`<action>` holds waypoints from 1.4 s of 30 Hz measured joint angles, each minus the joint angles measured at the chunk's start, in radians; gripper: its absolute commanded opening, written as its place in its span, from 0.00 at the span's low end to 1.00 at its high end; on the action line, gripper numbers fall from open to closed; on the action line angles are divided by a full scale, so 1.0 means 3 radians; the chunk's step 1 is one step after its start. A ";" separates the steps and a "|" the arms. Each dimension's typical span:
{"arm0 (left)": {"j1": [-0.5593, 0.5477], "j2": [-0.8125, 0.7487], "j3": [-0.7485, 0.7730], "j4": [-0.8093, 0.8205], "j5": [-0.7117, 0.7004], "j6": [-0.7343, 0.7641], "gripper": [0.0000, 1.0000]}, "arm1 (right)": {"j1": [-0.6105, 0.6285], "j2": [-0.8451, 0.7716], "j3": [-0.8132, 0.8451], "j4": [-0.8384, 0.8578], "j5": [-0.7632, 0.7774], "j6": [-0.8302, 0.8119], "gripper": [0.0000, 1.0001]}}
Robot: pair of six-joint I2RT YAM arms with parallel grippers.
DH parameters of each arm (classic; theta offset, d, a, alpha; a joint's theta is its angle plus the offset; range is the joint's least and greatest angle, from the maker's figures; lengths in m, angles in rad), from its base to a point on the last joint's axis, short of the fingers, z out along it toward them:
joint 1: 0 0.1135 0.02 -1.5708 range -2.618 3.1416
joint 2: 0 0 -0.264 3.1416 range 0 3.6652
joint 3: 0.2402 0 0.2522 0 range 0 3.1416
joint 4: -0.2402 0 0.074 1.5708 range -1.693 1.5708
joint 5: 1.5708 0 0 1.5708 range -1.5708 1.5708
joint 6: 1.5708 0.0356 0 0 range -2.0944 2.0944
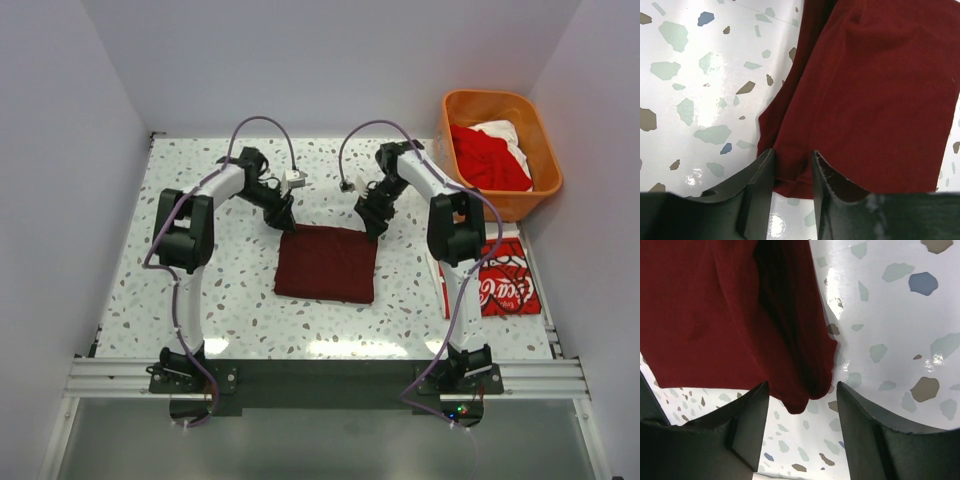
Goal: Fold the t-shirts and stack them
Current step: Fold the tshirt
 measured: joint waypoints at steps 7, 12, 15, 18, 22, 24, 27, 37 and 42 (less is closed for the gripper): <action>0.0001 -0.0001 -0.0013 0.0079 0.0000 -0.0090 0.00 | 0.0014 -0.0001 -0.0128 -0.0008 0.0084 -0.0058 0.12; 0.0031 -0.0130 -0.0111 0.0095 -0.0001 -0.0172 0.00 | 0.0015 -0.0015 -0.0128 -0.0006 0.0081 -0.0032 0.00; 0.0076 -0.0367 -0.0258 0.0072 -0.0013 -0.0195 0.00 | 0.0022 -0.0064 -0.0128 -0.0005 0.0080 0.0005 0.00; 0.0128 -0.0626 -0.0355 0.0057 -0.0034 -0.0228 0.00 | 0.0031 -0.0182 -0.0128 -0.0003 0.0079 0.0037 0.00; 0.0216 -0.0783 -0.0393 0.0070 -0.0084 -0.0284 0.00 | 0.0055 -0.0310 -0.0094 0.0000 0.0085 0.0092 0.00; 0.0275 -0.0755 -0.0393 0.0098 -0.0127 -0.0328 0.00 | 0.0066 -0.0315 -0.0058 0.0034 0.0107 0.0141 0.00; 0.0351 -0.0608 -0.0379 0.0173 -0.0202 -0.0444 0.00 | 0.0078 -0.0314 -0.0052 0.0167 0.0168 0.0277 0.00; 0.0369 0.0061 -0.0092 0.0660 -0.0448 -0.1006 0.00 | 0.0100 -0.0066 0.0041 0.0889 0.0537 0.0928 0.00; 0.0369 0.0086 -0.0084 0.0881 -0.0585 -0.1217 0.03 | 0.0106 0.0029 0.0041 0.1293 0.0721 0.1311 0.10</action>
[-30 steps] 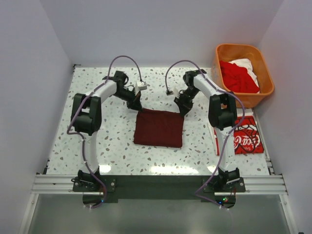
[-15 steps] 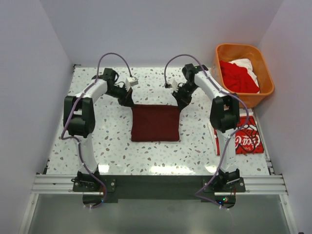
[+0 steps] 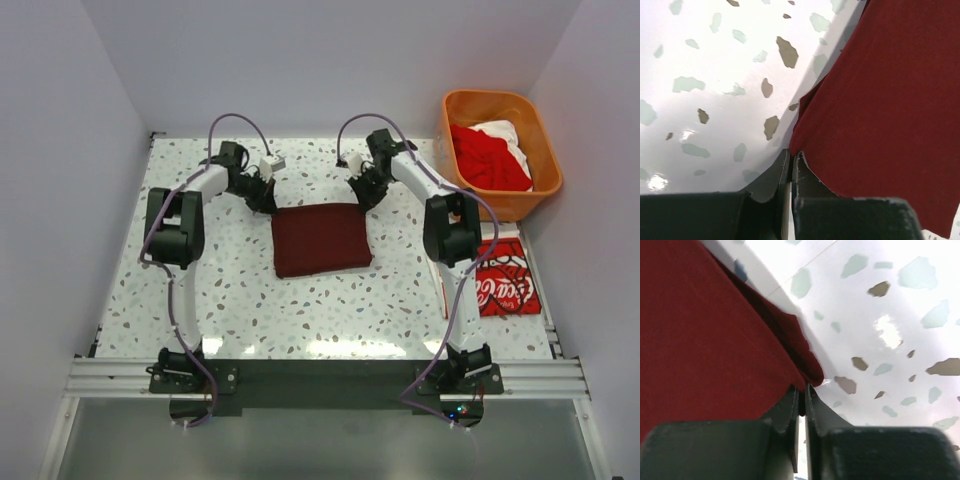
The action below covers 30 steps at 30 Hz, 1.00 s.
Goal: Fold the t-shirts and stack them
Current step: Fold the tshirt
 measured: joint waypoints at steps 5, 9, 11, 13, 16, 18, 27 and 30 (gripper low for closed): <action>0.0020 -0.0024 -0.0023 0.0244 -0.0140 -0.0136 0.49 | 0.0013 0.0006 0.0005 0.0212 0.0148 0.0324 0.66; 0.0139 -0.0322 -0.0268 0.0439 -0.0164 -0.0259 0.84 | -0.0001 -0.0062 0.0006 0.0247 0.0108 0.0474 0.84; 0.0205 -0.0623 -0.0476 0.0500 -0.0092 -0.0342 1.00 | -0.0006 -0.0206 -0.0024 0.0243 -0.0043 0.0542 0.87; 0.0234 -0.0974 -0.0707 0.0534 0.0024 -0.0464 1.00 | -0.0008 -0.0455 -0.0125 0.0226 -0.0252 0.0619 0.95; 0.0145 -0.1614 -0.1199 0.0734 0.0272 -0.0781 1.00 | 0.0018 -0.0989 -0.0464 0.0243 -0.0680 0.0713 0.98; -0.0022 -0.1971 -0.1588 0.0991 0.0444 -0.1094 1.00 | 0.0079 -0.1315 -0.0717 0.0226 -0.0961 0.0755 0.99; -0.0791 -0.2018 -0.2777 0.2294 0.0856 -0.2778 1.00 | 0.0557 -0.1036 -0.1423 -0.0120 -0.1976 0.0707 0.99; -0.0793 -0.1696 -0.2865 0.2547 0.0880 -0.3092 1.00 | 0.0504 -0.0626 -0.1567 -0.0252 -0.2071 0.0621 0.98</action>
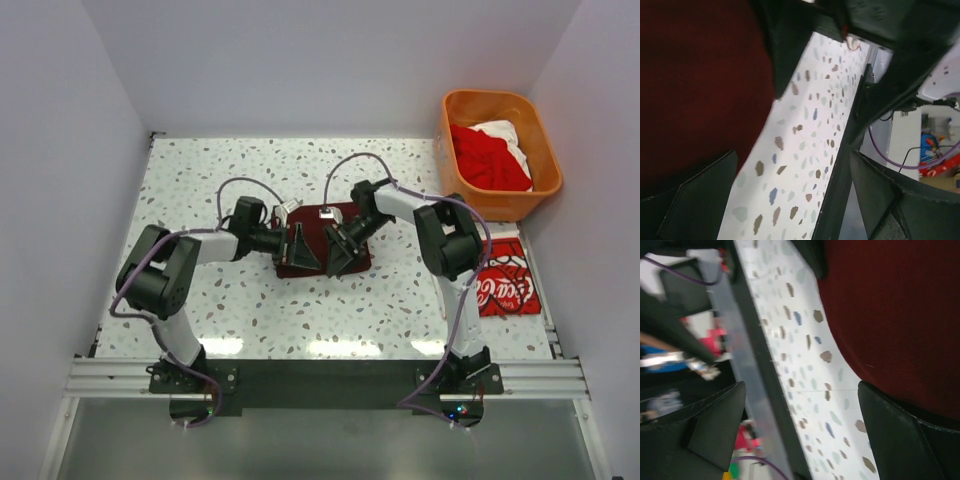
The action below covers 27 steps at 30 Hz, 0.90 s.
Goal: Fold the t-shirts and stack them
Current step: Fold the tshirt
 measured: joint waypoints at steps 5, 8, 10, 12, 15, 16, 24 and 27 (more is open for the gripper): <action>0.0181 0.0518 0.0097 -0.0024 0.0240 -0.0052 1.00 | -0.0228 0.0226 -0.0075 -0.0116 -0.0398 0.0041 0.98; 0.0319 0.0682 0.0217 -0.0144 0.0469 0.0008 1.00 | -0.0354 0.0267 -0.0080 -0.0145 -0.0510 0.0064 0.98; 0.0441 0.0746 0.0275 -0.0298 0.0593 0.0075 1.00 | -0.0427 0.0271 -0.0134 -0.0163 -0.0547 0.0065 0.99; 0.0553 0.0779 0.0310 -0.0465 0.0675 0.0177 1.00 | -0.0496 0.0256 -0.0240 -0.0154 -0.0589 0.0038 0.99; 0.0649 0.0786 0.0359 -0.0710 0.0713 0.0362 1.00 | -0.0585 0.0202 -0.0380 -0.0170 -0.0629 -0.0070 0.99; 0.0665 0.0785 0.0374 -0.0796 0.0717 0.0446 1.00 | -0.0617 0.0168 -0.0444 -0.0188 -0.0608 -0.0134 0.99; 0.0701 0.0581 0.0627 -0.1612 0.0431 0.1164 1.00 | -0.0821 0.0121 -0.0183 -0.0619 -0.0175 -0.0296 0.98; 0.0710 0.0516 0.0932 -0.1699 0.0197 0.1212 1.00 | -0.0841 0.0121 0.0401 -0.0571 -0.0052 -0.0203 0.99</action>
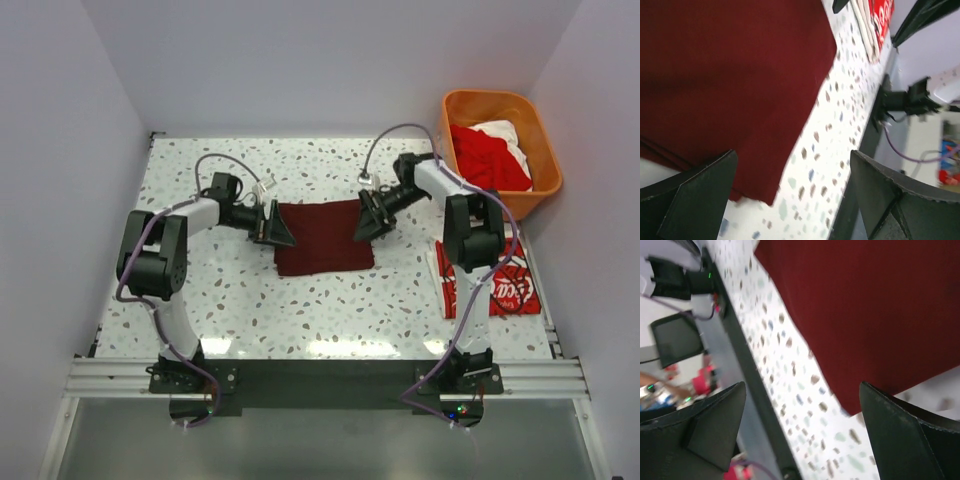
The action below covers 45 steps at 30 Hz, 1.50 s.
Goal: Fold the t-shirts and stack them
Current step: Fold the tshirt, then neatly place the folded tshirt to the corner
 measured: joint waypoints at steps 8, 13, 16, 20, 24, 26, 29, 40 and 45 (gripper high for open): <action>-0.0079 0.0369 0.0985 0.0650 -0.0317 -0.0435 1.00 | -0.0004 0.0189 0.0937 0.0918 0.0131 0.0757 0.96; -0.0092 0.0924 0.1291 0.0977 -0.0399 -0.0745 1.00 | -0.0004 0.0724 0.1260 0.1474 0.0163 0.1261 0.94; -0.0089 0.1096 0.1291 0.1045 -0.0401 -0.0863 1.00 | -0.0011 0.0916 0.1259 0.1698 0.0039 0.1573 0.94; -0.0057 0.1109 0.1261 0.1181 -0.0422 -0.0956 1.00 | -0.0020 0.0923 0.1259 0.1802 0.0076 0.1653 0.91; 0.0095 0.1144 0.1237 0.1270 -0.0521 -0.0992 1.00 | -0.0025 0.0881 0.1151 0.1944 0.0128 0.1667 0.92; 0.0234 0.1185 0.1272 0.1314 -0.0509 -0.1003 1.00 | -0.0023 0.0818 0.1043 0.2060 0.0184 0.1690 0.93; 0.0416 0.1265 0.1450 0.1294 -0.0576 -0.0956 1.00 | -0.0018 0.0720 0.0899 0.2255 0.0299 0.1765 0.95; 0.0314 0.0275 0.0877 0.0945 -0.1185 0.0268 1.00 | -0.0042 -0.0268 0.0202 0.2627 0.1175 0.1962 0.99; -0.0262 -0.0857 0.0398 0.1237 -0.1399 0.1047 1.00 | -0.0046 -0.1236 -0.0242 0.2621 0.1717 0.1781 0.99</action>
